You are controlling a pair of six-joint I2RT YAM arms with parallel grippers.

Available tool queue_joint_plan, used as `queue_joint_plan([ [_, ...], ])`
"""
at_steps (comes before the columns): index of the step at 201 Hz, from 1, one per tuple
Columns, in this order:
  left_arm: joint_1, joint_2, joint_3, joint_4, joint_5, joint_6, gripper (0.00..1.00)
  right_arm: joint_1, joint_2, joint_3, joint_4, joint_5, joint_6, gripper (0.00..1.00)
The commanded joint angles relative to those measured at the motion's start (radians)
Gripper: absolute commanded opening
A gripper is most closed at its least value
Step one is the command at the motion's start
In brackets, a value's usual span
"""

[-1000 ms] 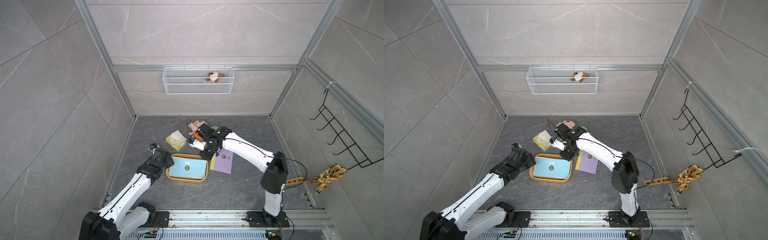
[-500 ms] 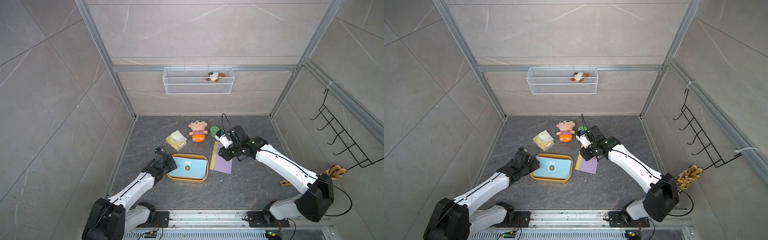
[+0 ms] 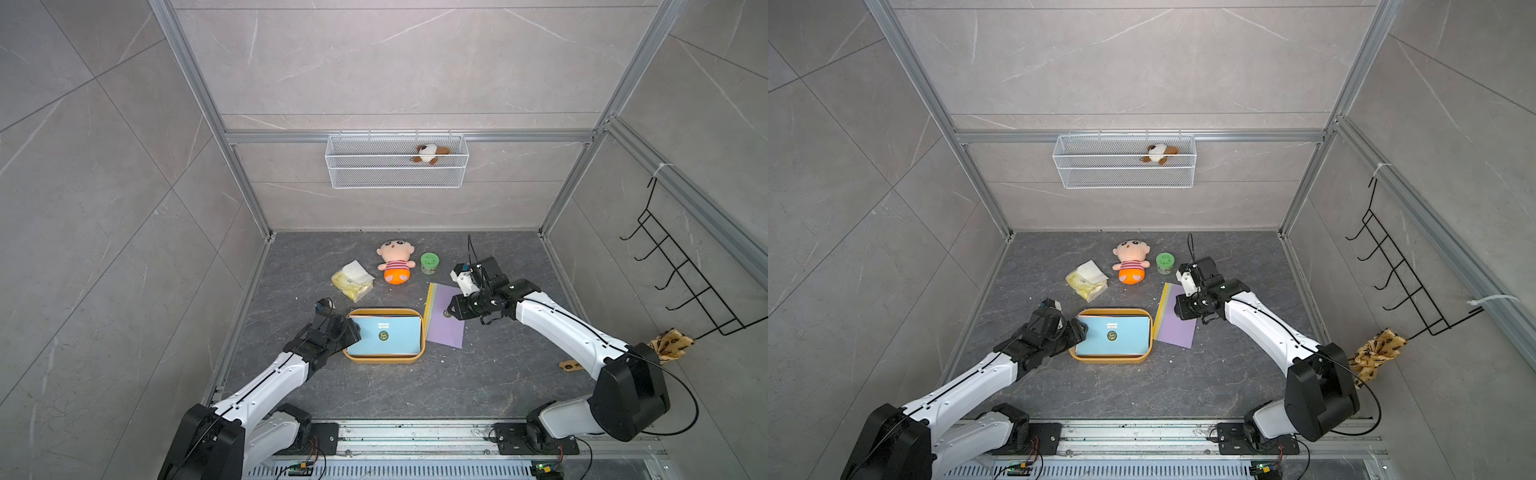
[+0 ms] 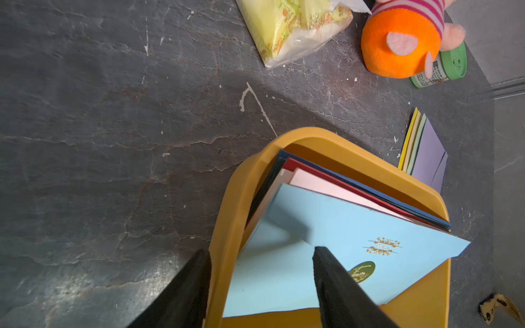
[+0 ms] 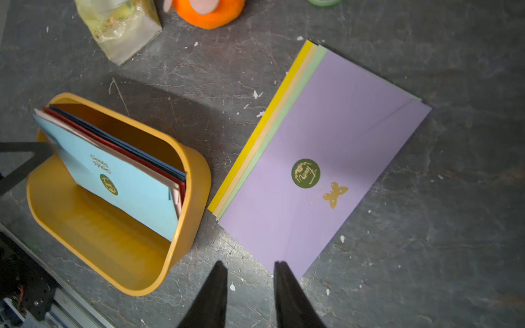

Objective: Put the sealed envelopes into the storage box
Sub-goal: Adjust the storage box at the center of the board, then pick up the envelope from the center of the board.

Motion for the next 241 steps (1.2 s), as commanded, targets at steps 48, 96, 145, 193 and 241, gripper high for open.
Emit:
queue_joint_plan([
  [48,-0.001,-0.075,0.254,-0.239,-0.170,0.107,0.70,-0.111,-0.082,-0.245,0.218,-0.011,0.210,0.44],
  [96,-0.001,-0.168,0.221,-0.251,-0.109,0.161,0.69,-0.110,-0.271,-0.441,0.364,0.090,0.237,0.45],
  [145,-0.001,-0.211,0.235,-0.292,-0.085,0.166,0.69,-0.111,-0.446,-0.547,0.380,0.144,0.255,0.45],
  [193,-0.001,-0.194,0.272,-0.290,-0.028,0.154,0.68,-0.112,-0.489,-0.572,0.378,0.180,0.286,0.45],
  [241,-0.001,-0.168,0.332,-0.297,-0.013,0.155,0.68,-0.110,-0.482,-0.572,0.381,0.181,0.286,0.45],
])
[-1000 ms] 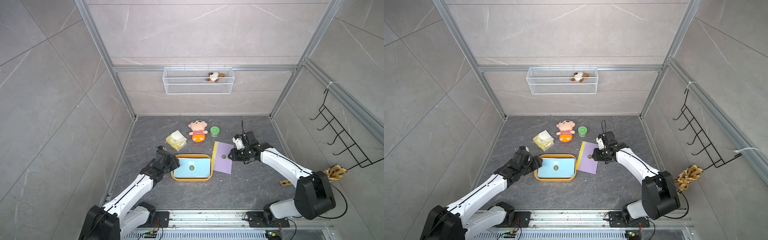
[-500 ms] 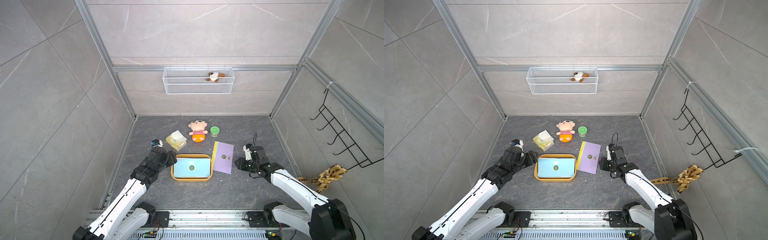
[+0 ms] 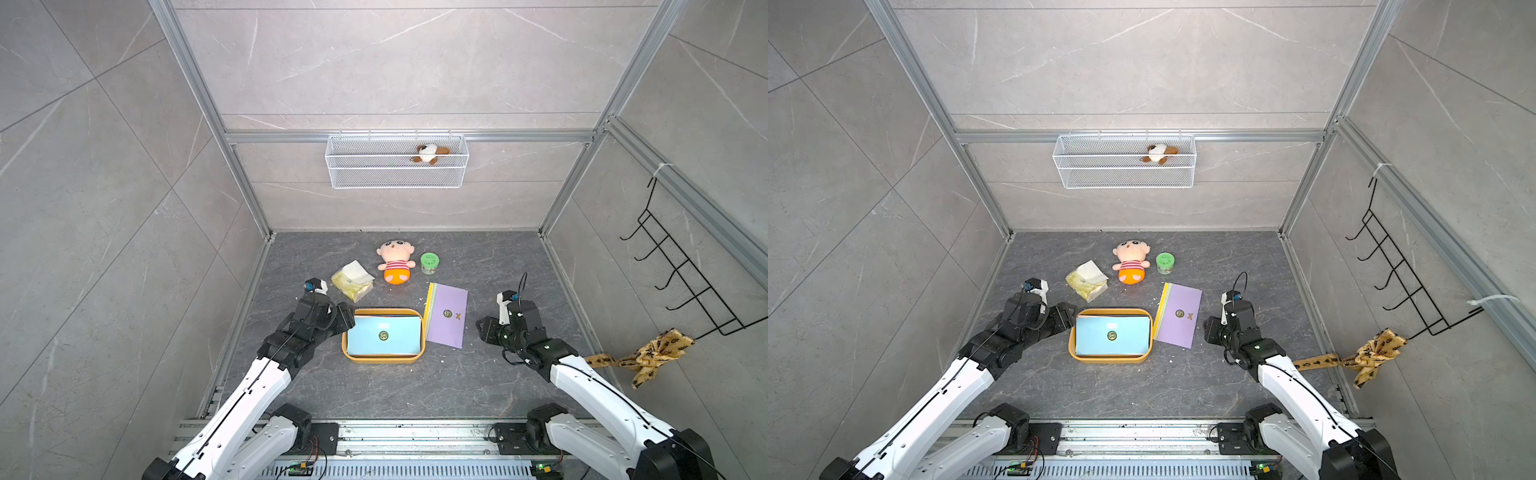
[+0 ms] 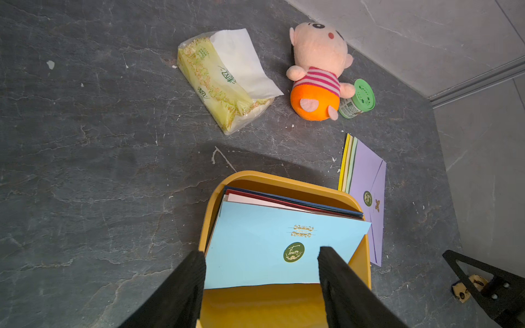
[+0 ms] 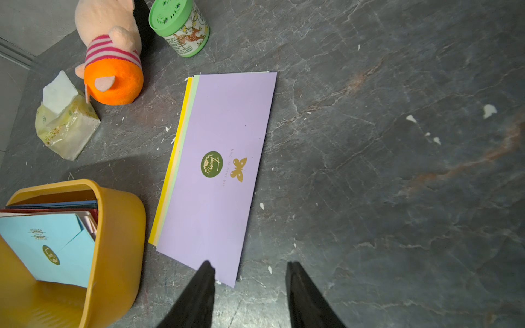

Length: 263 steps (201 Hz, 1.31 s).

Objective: Put the sealed envelopes into the storage box
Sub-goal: Pick up the envelope from the center of the board.

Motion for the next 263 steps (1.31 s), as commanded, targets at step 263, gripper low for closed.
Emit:
queue_joint_plan([
  [263,-0.361,1.373,1.090,0.044,0.189,0.100,0.36,-0.041,0.516,0.108,0.262,-0.186,0.277,0.50],
])
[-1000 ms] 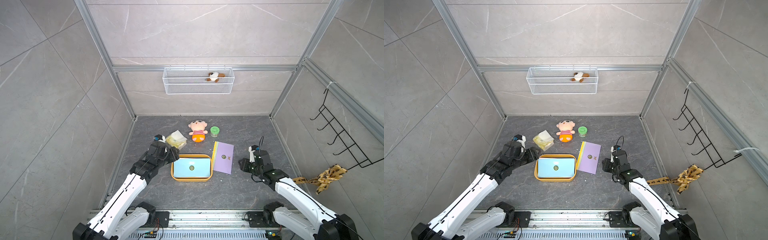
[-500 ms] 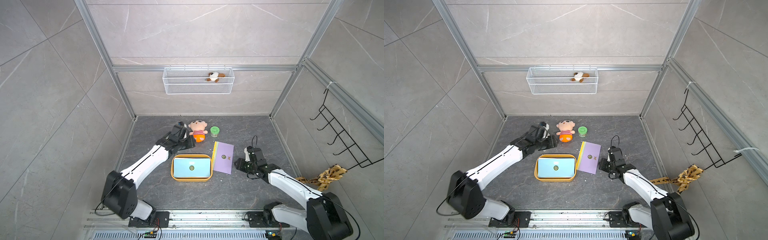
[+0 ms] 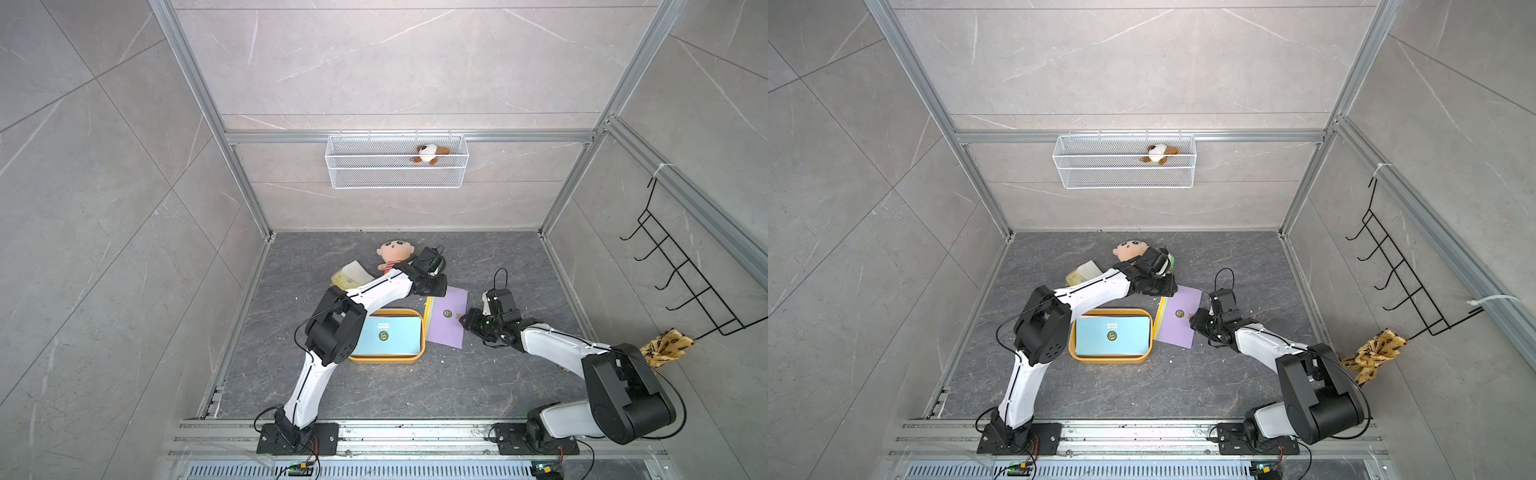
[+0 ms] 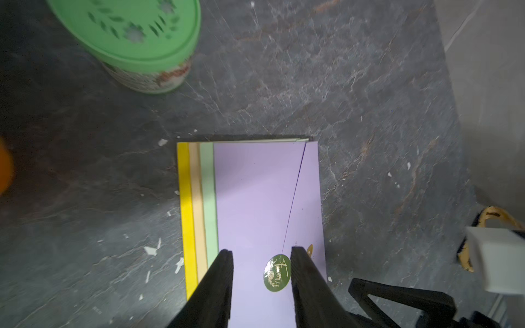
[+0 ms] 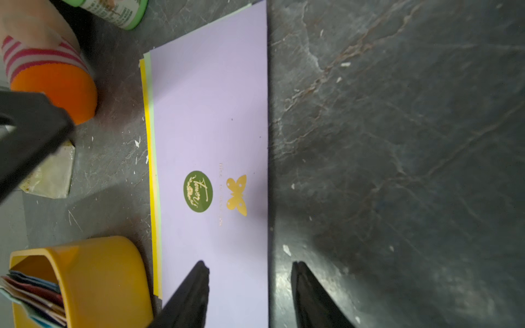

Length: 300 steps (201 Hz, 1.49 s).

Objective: Put the sealed envelopes into the storage box
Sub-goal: Pick up the envelope from the center of the board.

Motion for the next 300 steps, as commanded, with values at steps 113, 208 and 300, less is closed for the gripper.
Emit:
queue_joint_plan([
  [113,-0.012,0.082,-0.027,0.013,0.028,-0.044,0.31,-0.046,0.135,0.068,0.059,-0.156,0.000,0.40],
  [208,-0.012,0.075,-0.048,0.032,0.036,-0.045,0.31,-0.045,0.045,0.089,0.076,-0.186,0.006,0.29],
  [300,-0.011,0.053,-0.073,0.068,0.048,-0.051,0.31,-0.046,0.180,0.105,0.146,-0.270,0.084,0.21],
])
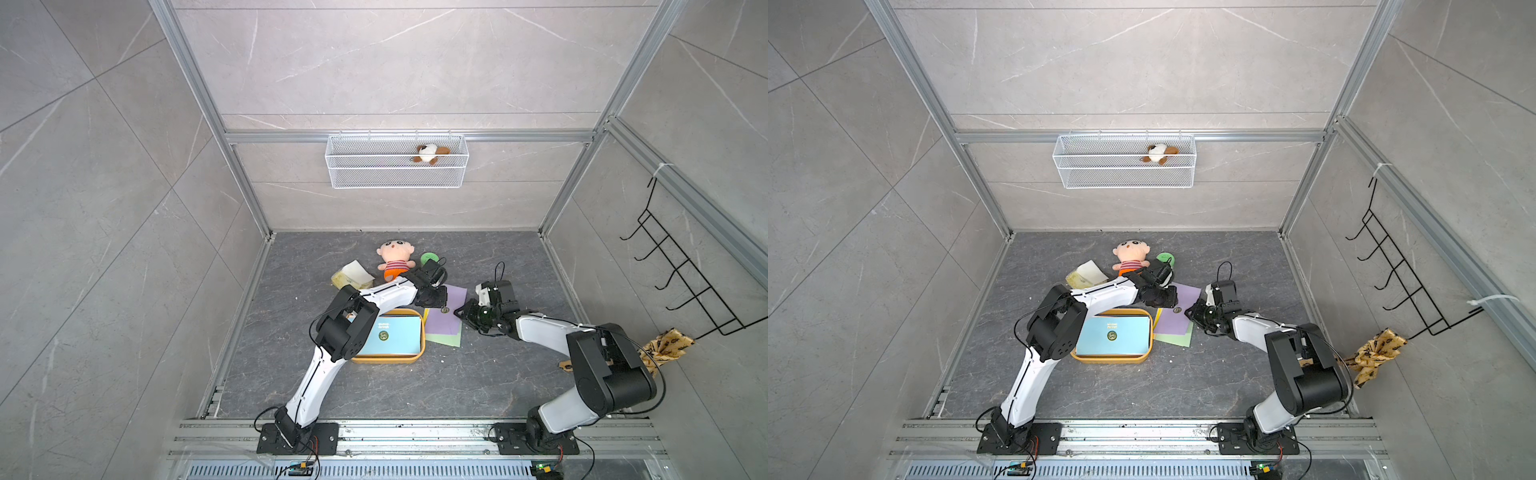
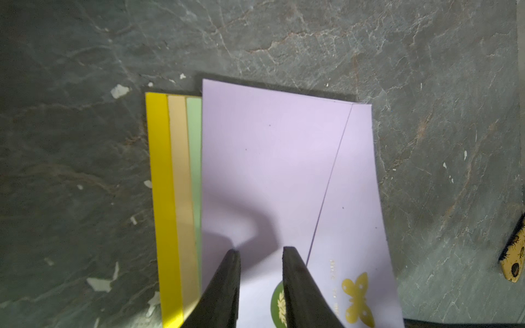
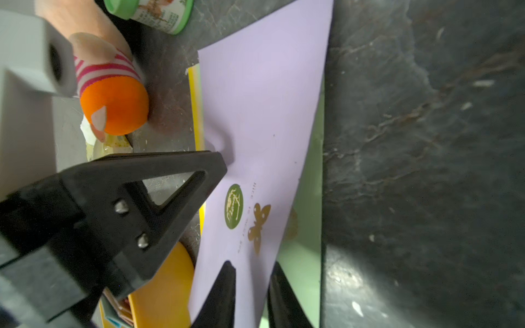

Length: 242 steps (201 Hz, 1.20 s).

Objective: Put the sealed envelopes into the storage box
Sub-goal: Pick up the envelope from the center of the board, then place the envelope in the storage box.

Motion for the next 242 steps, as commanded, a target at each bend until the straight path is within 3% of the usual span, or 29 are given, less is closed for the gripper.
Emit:
queue_joint_plan([
  [1,-0.002,-0.014,-0.020,0.002,0.022,-0.012,0.31,0.001,0.031,0.026,0.037,-0.042,0.039,0.21],
  [45,-0.002,-0.055,-0.029,0.044,0.033,-0.015,0.36,0.001,-0.026,0.031,0.023,-0.019,0.015,0.00],
  [82,0.000,-0.139,-0.001,0.041,-0.029,-0.008,0.51,0.001,-0.110,0.065,-0.058,-0.001,-0.075,0.00],
  [117,0.005,-0.335,-0.025,0.013,-0.128,0.017,0.58,0.002,-0.239,0.100,-0.155,0.024,-0.249,0.00],
  [135,0.008,-0.477,-0.124,0.029,-0.193,0.017,0.60,0.005,-0.293,0.165,-0.263,0.027,-0.358,0.00],
  [171,0.057,-0.819,-0.457,0.057,-0.318,-0.001,0.62,0.062,-0.327,0.327,-0.464,0.042,-0.572,0.00],
  [207,0.213,-1.152,-0.791,0.005,-0.349,-0.041,0.64,0.241,-0.291,0.488,-0.621,0.114,-0.838,0.00],
  [242,0.372,-1.382,-0.973,-0.080,-0.346,-0.032,0.67,0.402,-0.162,0.671,-0.780,0.183,-1.077,0.00],
])
